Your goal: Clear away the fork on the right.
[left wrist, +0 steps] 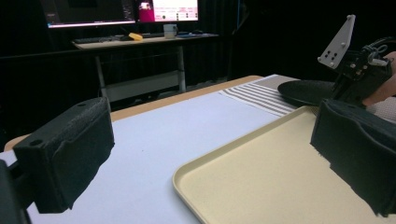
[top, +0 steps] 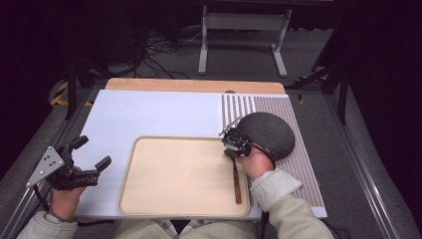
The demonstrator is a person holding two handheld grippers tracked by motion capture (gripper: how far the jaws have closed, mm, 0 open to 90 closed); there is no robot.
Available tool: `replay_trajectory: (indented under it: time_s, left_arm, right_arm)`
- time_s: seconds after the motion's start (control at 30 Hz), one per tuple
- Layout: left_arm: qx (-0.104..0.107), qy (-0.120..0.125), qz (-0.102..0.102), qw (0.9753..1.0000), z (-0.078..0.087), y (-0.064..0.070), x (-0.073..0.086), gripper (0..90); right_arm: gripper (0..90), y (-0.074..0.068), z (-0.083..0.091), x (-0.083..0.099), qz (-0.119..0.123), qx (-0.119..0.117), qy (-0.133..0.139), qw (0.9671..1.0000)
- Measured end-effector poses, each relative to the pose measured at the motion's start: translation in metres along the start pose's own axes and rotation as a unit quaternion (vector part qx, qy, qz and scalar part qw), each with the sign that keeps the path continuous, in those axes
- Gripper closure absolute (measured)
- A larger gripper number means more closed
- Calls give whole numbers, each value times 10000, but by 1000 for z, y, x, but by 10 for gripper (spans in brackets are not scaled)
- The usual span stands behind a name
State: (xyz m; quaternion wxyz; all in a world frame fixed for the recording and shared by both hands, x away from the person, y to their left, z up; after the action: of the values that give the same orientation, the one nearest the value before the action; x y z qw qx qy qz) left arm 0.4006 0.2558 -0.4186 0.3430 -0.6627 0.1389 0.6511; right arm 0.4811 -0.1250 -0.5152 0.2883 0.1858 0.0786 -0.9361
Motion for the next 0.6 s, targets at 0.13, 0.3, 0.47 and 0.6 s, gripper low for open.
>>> replay_trajectory:
  time_s: [0.13,0.3,0.47,0.6]
  left_arm:
    - [-20,3,12,10000,0,0,0,0]
    - [-19,3,9,10000,0,0,0,0]
    - [-13,8,12,10000,0,-1,0,0]
    - [-22,4,16,10000,0,-1,0,0]
  right_arm:
    - [896,3,1,1,-45,30,2,10000]
    - [896,5,1,1,-108,31,-4,9999]
    - [867,5,2,1,-163,-11,17,9999]
    - [738,0,9,-4,-206,-156,198,9995]
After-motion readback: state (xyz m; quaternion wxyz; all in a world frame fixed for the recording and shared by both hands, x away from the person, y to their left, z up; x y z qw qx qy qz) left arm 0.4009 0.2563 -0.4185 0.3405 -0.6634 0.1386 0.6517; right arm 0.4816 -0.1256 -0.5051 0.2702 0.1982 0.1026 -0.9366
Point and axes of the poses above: each handheld gripper's, and its own axes: z roughly backward along the jaws, x roughly out of its underside, y roughly to its right, the point moved 10 cm from there along -z, roughly forward along the jaws, and after that the axes turned 14 degrees about -z, right-handed, at the moved point
